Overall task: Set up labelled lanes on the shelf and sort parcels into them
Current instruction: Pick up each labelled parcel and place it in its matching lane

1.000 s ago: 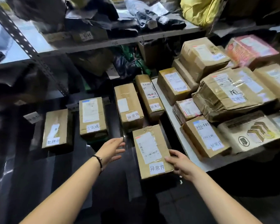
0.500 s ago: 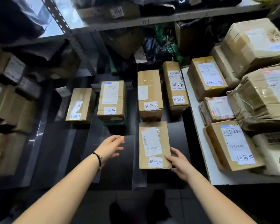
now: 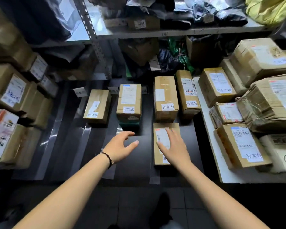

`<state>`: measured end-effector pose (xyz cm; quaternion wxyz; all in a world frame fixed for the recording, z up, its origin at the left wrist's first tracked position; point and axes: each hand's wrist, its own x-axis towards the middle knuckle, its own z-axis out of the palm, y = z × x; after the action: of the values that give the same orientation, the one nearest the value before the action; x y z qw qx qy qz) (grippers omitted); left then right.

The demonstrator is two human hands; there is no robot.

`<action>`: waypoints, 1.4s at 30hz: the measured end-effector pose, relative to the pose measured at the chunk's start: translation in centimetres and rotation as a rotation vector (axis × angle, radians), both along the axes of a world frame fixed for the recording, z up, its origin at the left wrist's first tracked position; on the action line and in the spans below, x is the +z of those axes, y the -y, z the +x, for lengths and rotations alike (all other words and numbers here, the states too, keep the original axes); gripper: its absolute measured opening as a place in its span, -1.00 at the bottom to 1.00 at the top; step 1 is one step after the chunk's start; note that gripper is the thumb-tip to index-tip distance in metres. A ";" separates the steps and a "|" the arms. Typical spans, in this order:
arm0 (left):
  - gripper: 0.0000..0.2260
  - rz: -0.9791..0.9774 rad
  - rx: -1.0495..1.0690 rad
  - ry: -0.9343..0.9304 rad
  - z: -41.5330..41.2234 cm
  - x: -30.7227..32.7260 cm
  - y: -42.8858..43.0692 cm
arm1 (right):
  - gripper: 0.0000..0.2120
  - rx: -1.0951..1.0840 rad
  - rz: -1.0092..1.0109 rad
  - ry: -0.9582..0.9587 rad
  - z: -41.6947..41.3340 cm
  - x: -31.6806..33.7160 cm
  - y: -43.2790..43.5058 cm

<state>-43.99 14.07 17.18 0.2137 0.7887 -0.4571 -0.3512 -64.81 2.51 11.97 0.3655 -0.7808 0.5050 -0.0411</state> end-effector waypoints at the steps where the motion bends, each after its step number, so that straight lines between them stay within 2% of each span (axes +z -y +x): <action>1: -0.49 -0.031 -0.054 0.096 0.7 0.7 -0.9 | -0.29 0.053 -0.035 -0.008 1.4 1.0 -0.9; 5: -0.17 -0.127 -0.135 0.434 3.9 4.2 -5.6 | -0.22 0.266 -0.228 -0.009 7.5 5.9 -5.7; 9: -0.15 -0.243 -0.024 0.680 9.2 7.6 -12.6 | -0.16 0.394 -0.385 0.025 14.6 11.0 -11.9; 14: -0.06 -0.215 0.152 0.812 16.0 11.7 -22.7 | -0.14 0.472 -0.503 0.145 23.9 15.6 -20.1; 22: 0.01 -0.136 0.415 0.774 24.6 13.0 -36.8 | -0.14 0.650 -0.436 0.227 34.7 17.5 -31.5; 28: 0.05 -0.109 0.570 0.708 31.3 11.3 -41.9 | -0.18 0.720 -0.422 0.163 41.2 15.1 -33.8; 32: 0.02 -0.068 0.596 0.711 37.3 10.0 -43.5 | -0.20 0.706 -0.348 0.114 46.7 13.7 -33.9; 38: 0.04 0.089 0.566 0.712 46.8 8.7 -44.0 | -0.25 0.699 -0.321 0.154 56.5 12.9 -36.1; 42: 0.02 0.208 0.541 0.627 51.5 8.5 -43.5 | -0.27 0.702 -0.248 0.183 61.2 12.5 -37.2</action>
<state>7.49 57.58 25.71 0.0680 0.9661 -0.2387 -0.0703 -3.57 39.69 24.50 0.3036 -0.9376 0.1636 -0.0437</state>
